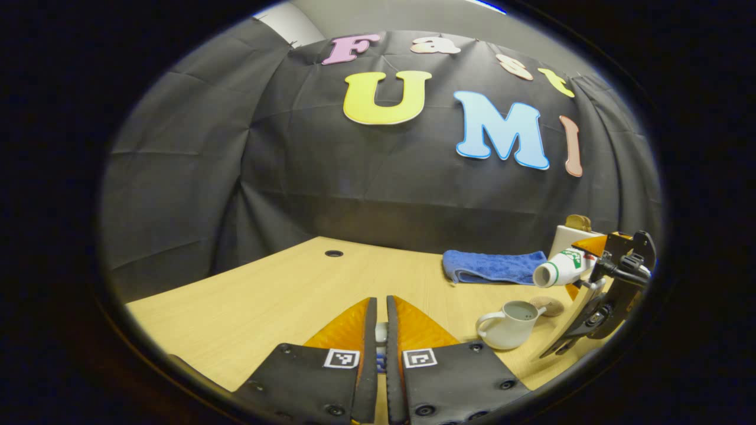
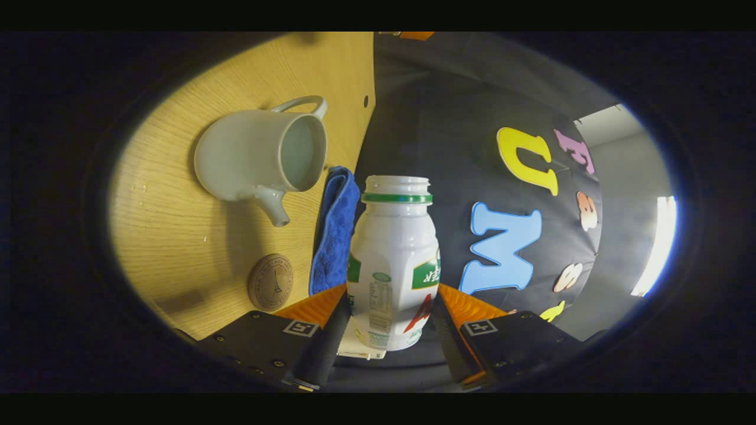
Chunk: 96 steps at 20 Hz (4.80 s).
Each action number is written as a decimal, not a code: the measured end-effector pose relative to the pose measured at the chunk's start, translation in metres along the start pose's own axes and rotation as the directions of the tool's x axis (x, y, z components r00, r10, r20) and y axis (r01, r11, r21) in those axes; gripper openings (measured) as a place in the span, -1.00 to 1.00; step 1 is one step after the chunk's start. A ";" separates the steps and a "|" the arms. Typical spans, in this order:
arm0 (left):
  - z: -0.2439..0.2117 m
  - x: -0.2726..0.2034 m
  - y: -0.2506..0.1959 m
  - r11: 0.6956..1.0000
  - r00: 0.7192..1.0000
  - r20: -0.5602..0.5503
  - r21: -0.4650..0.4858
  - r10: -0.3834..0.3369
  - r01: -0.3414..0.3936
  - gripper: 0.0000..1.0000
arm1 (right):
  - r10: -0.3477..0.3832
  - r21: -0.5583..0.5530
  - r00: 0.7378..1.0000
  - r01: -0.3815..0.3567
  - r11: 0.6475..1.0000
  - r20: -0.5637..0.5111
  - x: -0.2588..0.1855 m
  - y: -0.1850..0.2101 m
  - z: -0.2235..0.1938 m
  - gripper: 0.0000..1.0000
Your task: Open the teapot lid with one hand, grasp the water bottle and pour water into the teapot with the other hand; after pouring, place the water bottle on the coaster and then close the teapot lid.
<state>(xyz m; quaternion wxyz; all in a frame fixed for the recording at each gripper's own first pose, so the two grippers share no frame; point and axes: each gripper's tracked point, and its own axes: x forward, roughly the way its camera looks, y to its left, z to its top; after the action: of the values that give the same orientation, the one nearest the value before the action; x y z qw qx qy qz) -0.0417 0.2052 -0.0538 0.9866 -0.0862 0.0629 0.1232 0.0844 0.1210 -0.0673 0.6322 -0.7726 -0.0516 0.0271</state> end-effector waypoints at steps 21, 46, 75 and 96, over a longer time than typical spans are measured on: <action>0.003 -0.001 0.002 1.000 1.000 0.000 -0.003 0.000 0.000 -0.74 | -0.093 -0.109 0.995 0.096 0.989 0.032 0.008 -0.008 -0.004 0.47; -0.001 0.002 -0.001 1.000 1.000 -0.008 0.007 0.002 -0.002 -0.75 | -0.160 -0.246 0.983 0.177 0.953 0.090 0.008 -0.012 -0.001 0.47; 0.000 0.002 0.000 1.000 1.000 -0.006 0.009 0.002 -0.002 -0.67 | -0.092 -0.150 0.986 0.112 0.982 0.137 0.005 0.020 0.009 0.47; 0.009 -0.010 -0.065 0.992 0.996 0.017 0.093 -0.088 0.086 -0.74 | 0.219 0.864 0.975 -0.144 0.483 0.041 -0.021 0.110 -0.047 0.48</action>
<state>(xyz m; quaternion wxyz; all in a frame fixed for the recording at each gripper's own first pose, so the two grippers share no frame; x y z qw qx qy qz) -0.0336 0.1421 -0.0338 0.9946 -0.0417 0.0545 0.0780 0.0739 0.0511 -0.1657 0.9273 -0.3565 0.0744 0.0868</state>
